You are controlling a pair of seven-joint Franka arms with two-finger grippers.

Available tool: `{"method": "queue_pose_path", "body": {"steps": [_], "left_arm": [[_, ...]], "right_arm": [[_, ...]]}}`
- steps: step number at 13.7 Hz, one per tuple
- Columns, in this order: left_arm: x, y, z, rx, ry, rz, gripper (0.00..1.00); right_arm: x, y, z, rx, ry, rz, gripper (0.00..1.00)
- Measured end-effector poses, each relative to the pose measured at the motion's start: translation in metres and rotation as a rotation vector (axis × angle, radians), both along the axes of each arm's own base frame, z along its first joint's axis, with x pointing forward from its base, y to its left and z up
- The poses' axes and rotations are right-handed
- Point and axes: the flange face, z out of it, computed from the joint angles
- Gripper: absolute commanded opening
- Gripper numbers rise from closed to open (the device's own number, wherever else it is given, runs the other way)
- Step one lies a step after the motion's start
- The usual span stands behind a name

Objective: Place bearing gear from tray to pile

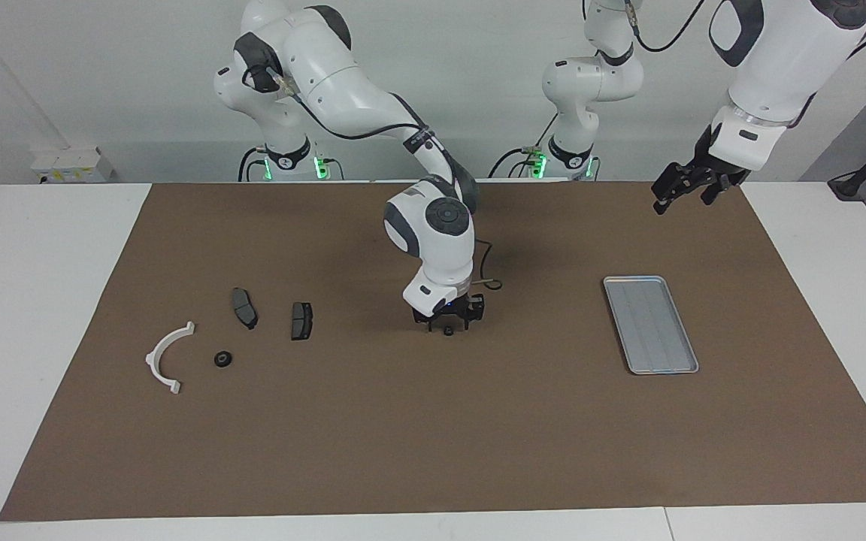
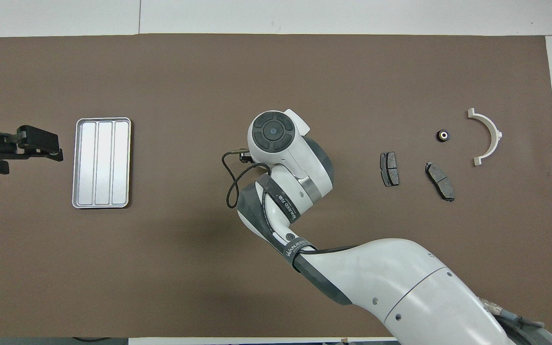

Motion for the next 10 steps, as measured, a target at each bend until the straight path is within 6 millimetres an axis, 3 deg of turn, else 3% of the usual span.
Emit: {"method": "queue_pose_path", "body": {"steps": [4, 10], "left_arm": [[0.0000, 0.0000, 0.0000, 0.000, 0.000, 0.000, 1.00], [0.0000, 0.0000, 0.0000, 0.000, 0.000, 0.000, 1.00]], "right_arm": [[-0.0003, -0.0001, -0.0005, 0.000, 0.001, 0.000, 0.73], [-0.0005, -0.0001, -0.0010, -0.001, 0.001, 0.000, 0.53]]}}
